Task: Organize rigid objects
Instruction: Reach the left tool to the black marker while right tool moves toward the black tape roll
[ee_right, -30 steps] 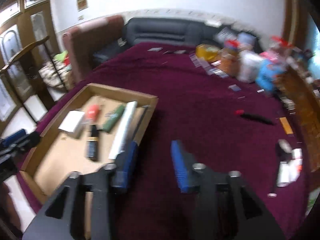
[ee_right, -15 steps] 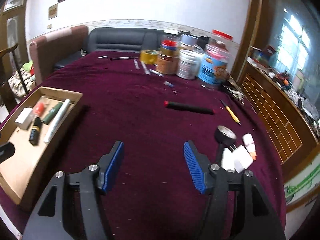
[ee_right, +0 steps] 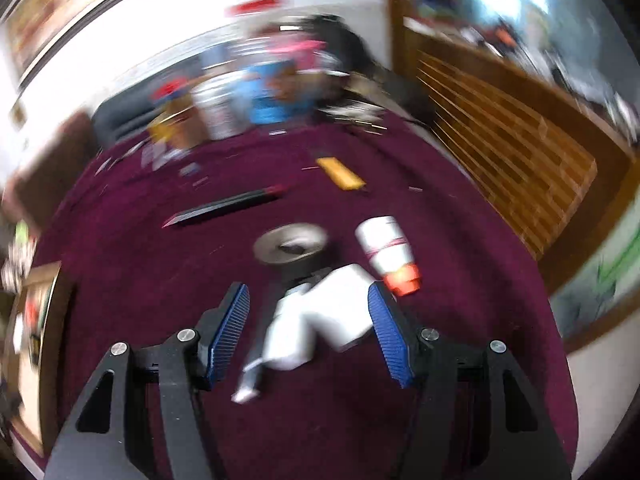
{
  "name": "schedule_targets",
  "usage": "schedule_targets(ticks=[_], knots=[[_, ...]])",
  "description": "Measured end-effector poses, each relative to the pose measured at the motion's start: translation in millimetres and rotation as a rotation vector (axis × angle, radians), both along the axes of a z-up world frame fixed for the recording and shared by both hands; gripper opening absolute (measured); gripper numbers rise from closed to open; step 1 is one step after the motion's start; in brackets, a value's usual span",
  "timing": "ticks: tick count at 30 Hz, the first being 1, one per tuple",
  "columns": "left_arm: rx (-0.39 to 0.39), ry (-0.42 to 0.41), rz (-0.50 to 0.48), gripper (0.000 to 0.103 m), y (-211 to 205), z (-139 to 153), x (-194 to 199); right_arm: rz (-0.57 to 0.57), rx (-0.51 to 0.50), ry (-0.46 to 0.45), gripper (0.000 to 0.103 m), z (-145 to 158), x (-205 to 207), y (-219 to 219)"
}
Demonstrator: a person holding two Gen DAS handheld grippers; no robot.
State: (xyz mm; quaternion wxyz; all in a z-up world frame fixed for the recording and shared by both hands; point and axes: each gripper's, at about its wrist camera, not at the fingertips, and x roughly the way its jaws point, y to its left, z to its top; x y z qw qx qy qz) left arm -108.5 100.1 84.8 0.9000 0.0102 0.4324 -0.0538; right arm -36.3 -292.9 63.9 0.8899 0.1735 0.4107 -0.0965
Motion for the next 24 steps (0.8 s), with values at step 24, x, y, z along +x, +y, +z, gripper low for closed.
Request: schedule_targets(ticks=[24], knots=[[0.001, 0.053, -0.18, 0.067, -62.6, 4.3, 48.3, 0.478, 0.31, -0.051, 0.063, -50.7, 23.8, 60.3]])
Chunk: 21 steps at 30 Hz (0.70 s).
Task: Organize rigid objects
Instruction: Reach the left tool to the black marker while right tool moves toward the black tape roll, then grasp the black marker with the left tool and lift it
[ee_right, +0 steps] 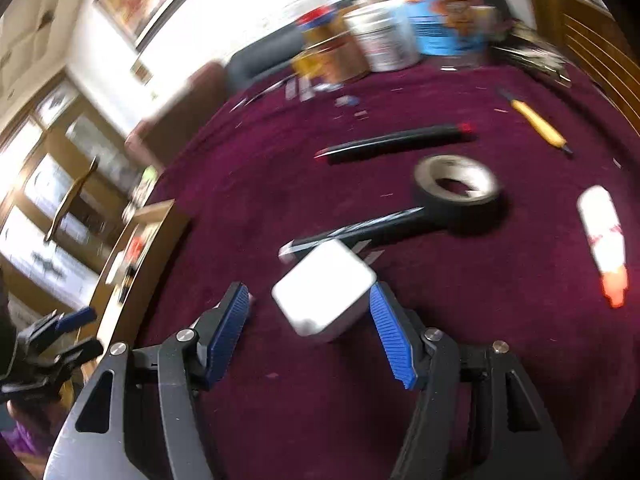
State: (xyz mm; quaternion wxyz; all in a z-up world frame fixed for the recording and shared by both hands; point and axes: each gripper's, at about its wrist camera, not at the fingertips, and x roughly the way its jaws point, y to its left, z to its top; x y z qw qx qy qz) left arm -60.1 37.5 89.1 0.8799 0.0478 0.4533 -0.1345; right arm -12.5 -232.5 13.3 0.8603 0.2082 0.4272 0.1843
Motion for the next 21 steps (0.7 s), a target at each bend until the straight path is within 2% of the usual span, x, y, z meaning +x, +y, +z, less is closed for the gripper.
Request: schedule_targets(ticks=[2, 5, 7, 9, 10, 11, 12, 13, 14, 16, 18, 21], knots=[[0.008, -0.004, -0.04, 0.067, -16.3, -2.5, 17.0, -0.089, 0.037, -0.01, 0.063, 0.5, -4.3, -23.4], [0.076, -0.021, -0.122, 0.067, -51.9, -16.2, 54.7, -0.177, 0.071, -0.03, 0.063, 5.6, -4.5, -45.8], [0.103, -0.011, -0.146, 0.066, -66.2, -25.2, 76.7, -0.207, 0.079, -0.028, 0.063, 7.0, -3.2, -50.7], [0.084, 0.012, -0.172, 0.065, -77.3, -32.6, 96.2, -0.218, 0.097, -0.018, 0.063, 6.7, -2.6, -54.2], [0.079, 0.012, -0.208, 0.063, -83.8, -35.0, 100.7, -0.222, 0.103, -0.013, 0.063, 6.0, 0.5, -54.9], [0.094, 0.001, -0.245, 0.055, -91.7, -37.7, 103.2, -0.224, 0.108, -0.009, 0.063, 6.0, 1.5, -55.3], [0.154, -0.023, -0.282, 0.049, -103.9, -43.3, 106.6, -0.223, 0.115, -0.01, 0.063, 6.3, 1.4, -55.5], [0.185, -0.025, -0.299, 0.038, -110.4, -48.0, 108.8, -0.223, 0.118, -0.012, 0.063, 7.0, 1.0, -55.7], [0.198, -0.013, -0.322, 0.034, -116.4, -52.6, 111.3, -0.224, 0.118, -0.017, 0.063, 7.9, 1.5, -55.6], [0.171, -0.01, -0.383, 0.033, -126.4, -54.9, 113.0, -0.224, 0.114, -0.023, 0.063, 8.7, 0.8, -53.6], [0.192, -0.002, -0.417, 0.033, -139.5, -57.7, 114.2, -0.225, 0.112, -0.024, 0.063, 9.1, 0.1, -53.2], [0.22, -0.038, -0.441, 0.032, -155.1, -58.2, 112.5, -0.223, 0.115, -0.025, 0.063, 9.3, -0.4, -53.0]])
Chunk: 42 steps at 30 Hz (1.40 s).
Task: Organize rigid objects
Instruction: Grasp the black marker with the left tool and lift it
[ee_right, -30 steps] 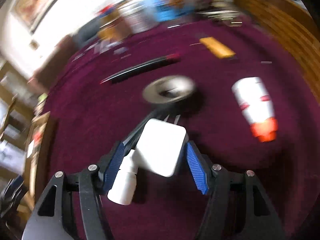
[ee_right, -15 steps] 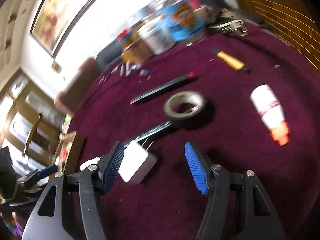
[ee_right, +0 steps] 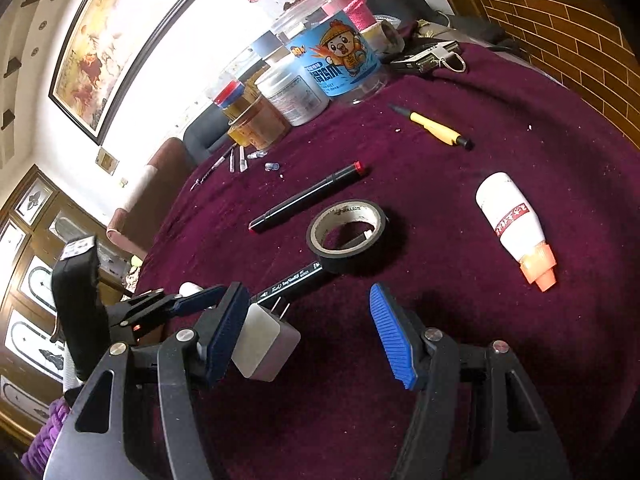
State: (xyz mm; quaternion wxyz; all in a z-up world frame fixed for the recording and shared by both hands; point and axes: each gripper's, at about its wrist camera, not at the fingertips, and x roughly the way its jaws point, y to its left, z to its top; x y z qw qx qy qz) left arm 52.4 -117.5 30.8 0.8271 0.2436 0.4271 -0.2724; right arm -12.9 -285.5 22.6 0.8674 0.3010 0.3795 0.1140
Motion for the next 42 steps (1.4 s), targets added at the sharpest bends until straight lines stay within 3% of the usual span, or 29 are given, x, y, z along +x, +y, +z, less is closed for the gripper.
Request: schedule_targets(ticks=[1, 2, 4, 8, 10, 15, 17, 19, 23, 24, 25, 26, 31, 36, 39, 42], knots=[[0.0, -0.003, -0.001, 0.031, -3.5, 0.2, 1.3, 0.0, 0.0, -0.001, 0.063, 0.4, -0.2, 0.1], [-0.003, 0.0, 0.004, 0.019, -6.4, -0.3, 2.4, -0.001, 0.0, -0.002, 0.063, 0.7, -0.4, 0.2], [-0.009, 0.025, -0.003, 0.012, -8.8, -1.4, -0.9, -0.004, 0.001, 0.0, 0.063, 0.4, -0.7, 0.1], [-0.01, 0.075, -0.012, 0.008, 2.0, 2.0, -15.0, -0.013, 0.015, 0.02, 0.063, -4.0, -0.4, -2.0], [-0.035, 0.104, 0.008, 0.0, 18.4, 6.6, -19.8, -0.02, 0.024, 0.027, 0.063, -5.5, 0.0, -3.9], [-0.088, 0.092, 0.036, 0.005, 39.6, 16.0, -27.4, -0.013, 0.059, 0.028, 0.063, -5.8, -0.1, -5.6], [-0.09, 0.08, 0.045, 0.028, 42.0, 13.0, -27.0, -0.009, 0.056, 0.029, 0.063, -5.7, -0.4, -4.2], [-0.095, 0.07, 0.026, 0.036, 38.5, 10.0, -28.3, -0.01, 0.054, 0.034, 0.063, -6.3, -0.1, -3.6], [0.022, 0.022, -0.025, 0.032, 17.1, -7.5, -29.6, -0.017, 0.058, 0.046, 0.063, -9.1, 1.6, -4.9], [0.037, 0.031, -0.03, 0.028, 14.7, -11.8, -27.6, -0.016, 0.06, 0.046, 0.063, -9.4, 1.7, -4.9], [-0.004, 0.035, -0.043, 0.012, 14.1, -9.8, -25.9, -0.016, 0.06, 0.046, 0.063, -9.5, 2.0, -4.6], [-0.016, 0.064, -0.044, 0.011, 13.1, -10.1, -23.3, -0.015, 0.058, 0.046, 0.063, -9.7, 2.1, -4.2], [-0.04, 0.096, 0.003, 0.011, 20.5, -7.4, -26.6, -0.01, 0.045, 0.057, 0.063, -11.6, 3.9, -1.6], [-0.061, 0.164, 0.08, 0.011, 60.0, -7.1, -52.9, -0.01, 0.052, 0.072, 0.063, -14.9, 5.7, -2.1], [-0.028, 0.123, 0.112, 0.015, 63.4, -7.5, -65.1, 0.008, 0.049, 0.079, 0.063, -15.9, 8.3, 1.8], [-0.009, 0.05, 0.134, 0.029, 48.8, -9.0, -61.3, 0.018, 0.017, 0.079, 0.063, -15.3, 8.7, 7.1]])
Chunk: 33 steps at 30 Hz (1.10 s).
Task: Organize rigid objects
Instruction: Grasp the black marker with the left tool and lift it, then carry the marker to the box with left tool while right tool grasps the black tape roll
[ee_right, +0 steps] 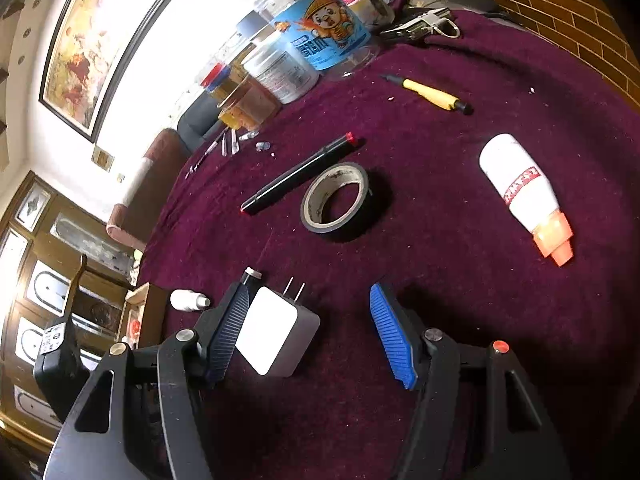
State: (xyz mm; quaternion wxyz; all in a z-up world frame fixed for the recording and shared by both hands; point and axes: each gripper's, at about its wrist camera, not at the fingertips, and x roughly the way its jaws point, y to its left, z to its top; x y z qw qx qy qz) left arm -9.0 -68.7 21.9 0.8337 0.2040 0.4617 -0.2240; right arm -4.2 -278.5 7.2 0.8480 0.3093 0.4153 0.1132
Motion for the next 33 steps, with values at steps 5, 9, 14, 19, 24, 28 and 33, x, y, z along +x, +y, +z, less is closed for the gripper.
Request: schedule_targets(ticks=[5, 9, 14, 19, 24, 28, 33], knots=[[-0.097, 0.042, 0.03, 0.011, -0.9, -0.6, 11.5, -0.031, -0.048, -0.003, 0.063, -0.7, -1.3, -2.6], [-0.14, 0.035, 0.075, 0.011, 21.8, 13.3, -4.1, -0.055, -0.053, -0.013, 0.063, -0.3, -2.5, -7.6], [-0.278, -0.019, 0.136, 0.011, 73.0, 52.7, -34.0, -0.085, -0.143, -0.014, 0.063, 2.9, -3.4, -3.4], [-0.348, -0.058, 0.182, 0.012, 114.9, 76.3, -51.9, -0.105, -0.263, -0.01, 0.063, 23.9, -0.7, 7.8], [-0.35, -0.085, 0.229, 0.012, 140.6, 75.6, -61.8, -0.003, -0.546, 0.014, 0.063, 43.0, 29.8, 50.5], [-0.375, -0.088, 0.298, 0.012, 170.7, 75.8, -67.5, 0.061, -0.701, 0.082, 0.058, 31.0, 63.6, 73.9], [-0.377, -0.117, 0.413, 0.012, 222.9, 78.9, -75.9, 0.122, -0.763, 0.16, 0.018, 8.4, 88.3, 84.6]])
